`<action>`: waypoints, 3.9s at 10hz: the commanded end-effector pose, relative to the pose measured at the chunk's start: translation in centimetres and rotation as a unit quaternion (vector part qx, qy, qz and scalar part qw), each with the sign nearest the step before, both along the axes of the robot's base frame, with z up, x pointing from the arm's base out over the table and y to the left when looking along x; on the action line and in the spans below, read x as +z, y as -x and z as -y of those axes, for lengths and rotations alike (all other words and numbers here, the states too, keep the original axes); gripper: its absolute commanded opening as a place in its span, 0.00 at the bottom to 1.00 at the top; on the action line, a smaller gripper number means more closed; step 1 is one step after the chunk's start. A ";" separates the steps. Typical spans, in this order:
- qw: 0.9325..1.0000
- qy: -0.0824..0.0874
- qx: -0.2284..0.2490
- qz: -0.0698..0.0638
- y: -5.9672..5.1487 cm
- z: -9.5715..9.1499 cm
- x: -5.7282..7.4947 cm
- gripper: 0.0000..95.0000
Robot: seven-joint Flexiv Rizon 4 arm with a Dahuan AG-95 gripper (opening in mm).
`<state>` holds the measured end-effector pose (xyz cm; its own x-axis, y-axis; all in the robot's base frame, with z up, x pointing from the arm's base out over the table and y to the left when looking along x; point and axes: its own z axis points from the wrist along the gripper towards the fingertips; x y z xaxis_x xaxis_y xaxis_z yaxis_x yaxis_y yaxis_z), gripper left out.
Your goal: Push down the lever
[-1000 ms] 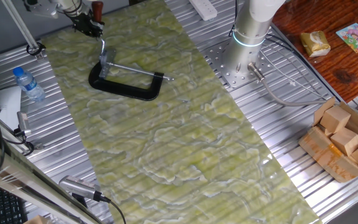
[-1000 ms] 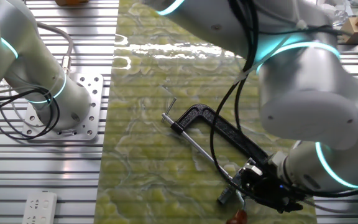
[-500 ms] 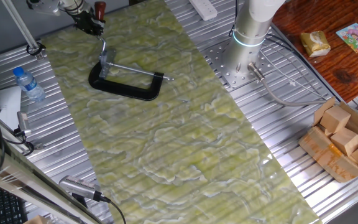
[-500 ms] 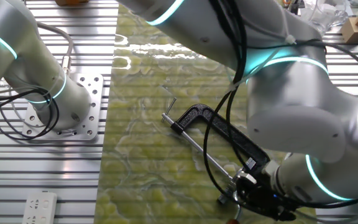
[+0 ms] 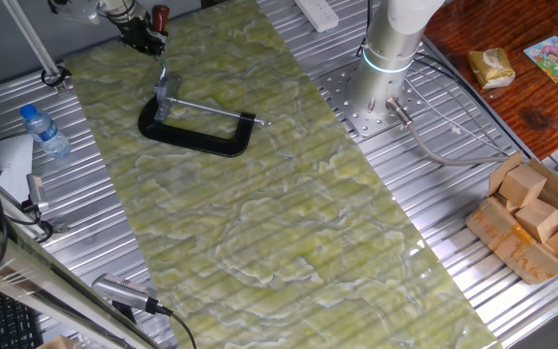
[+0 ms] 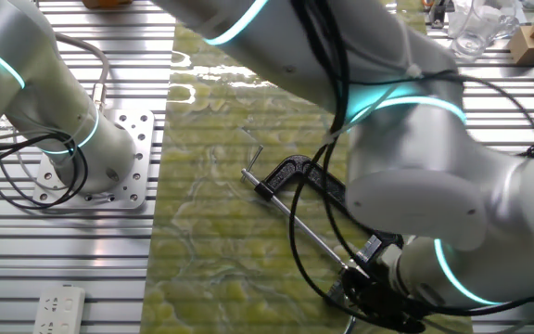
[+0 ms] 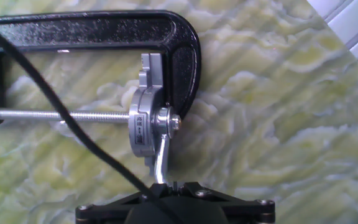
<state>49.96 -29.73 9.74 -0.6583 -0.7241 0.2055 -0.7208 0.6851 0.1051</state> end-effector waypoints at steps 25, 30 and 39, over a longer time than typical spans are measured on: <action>0.999 0.000 -0.020 0.040 -0.8 0.5 -1.1 0.00; 0.981 0.027 -0.177 0.078 -2.0 -8.5 7.5 0.00; 0.918 0.021 -0.382 0.104 -4.3 -21.5 9.0 0.00</action>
